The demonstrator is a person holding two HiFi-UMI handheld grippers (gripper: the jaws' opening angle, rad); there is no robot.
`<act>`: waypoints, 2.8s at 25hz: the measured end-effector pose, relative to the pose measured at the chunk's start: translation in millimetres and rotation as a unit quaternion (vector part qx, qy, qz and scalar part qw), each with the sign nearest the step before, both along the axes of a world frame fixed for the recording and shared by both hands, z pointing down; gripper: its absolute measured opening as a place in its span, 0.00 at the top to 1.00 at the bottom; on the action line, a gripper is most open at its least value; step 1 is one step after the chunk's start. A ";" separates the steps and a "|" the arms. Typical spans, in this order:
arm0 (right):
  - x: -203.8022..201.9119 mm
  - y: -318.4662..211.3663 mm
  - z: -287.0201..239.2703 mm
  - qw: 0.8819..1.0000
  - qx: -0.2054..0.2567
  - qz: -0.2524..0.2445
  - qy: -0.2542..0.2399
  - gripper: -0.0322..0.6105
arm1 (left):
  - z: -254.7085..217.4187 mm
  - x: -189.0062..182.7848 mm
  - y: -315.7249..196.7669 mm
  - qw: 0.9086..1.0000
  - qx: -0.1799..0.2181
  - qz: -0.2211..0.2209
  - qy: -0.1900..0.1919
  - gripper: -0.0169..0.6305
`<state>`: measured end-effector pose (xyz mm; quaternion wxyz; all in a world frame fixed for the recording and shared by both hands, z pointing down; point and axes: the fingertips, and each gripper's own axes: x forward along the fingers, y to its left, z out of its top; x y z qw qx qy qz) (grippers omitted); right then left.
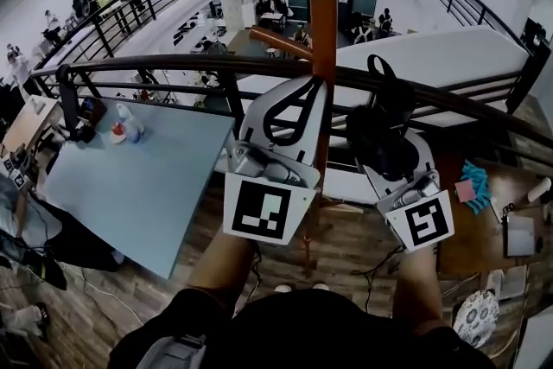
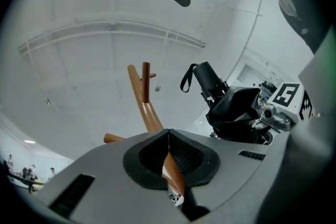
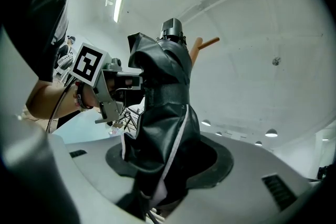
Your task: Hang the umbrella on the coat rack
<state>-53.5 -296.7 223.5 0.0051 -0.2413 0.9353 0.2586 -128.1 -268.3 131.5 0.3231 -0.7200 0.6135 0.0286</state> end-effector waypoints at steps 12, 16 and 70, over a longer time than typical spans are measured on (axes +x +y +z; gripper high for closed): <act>-18.2 14.8 -53.9 0.998 0.053 -0.039 -0.011 0.61 | -52.0 -8.7 24.0 0.998 0.052 -0.036 -0.013 0.95; -20.3 12.4 -74.7 0.997 0.064 -0.048 -0.018 0.61 | -75.5 -13.7 26.9 0.996 0.069 -0.052 0.001 0.95; -40.6 -125.9 -205.1 0.981 0.069 -0.154 -0.100 0.61 | -233.9 49.3 16.5 0.959 0.165 -0.199 -0.112 0.95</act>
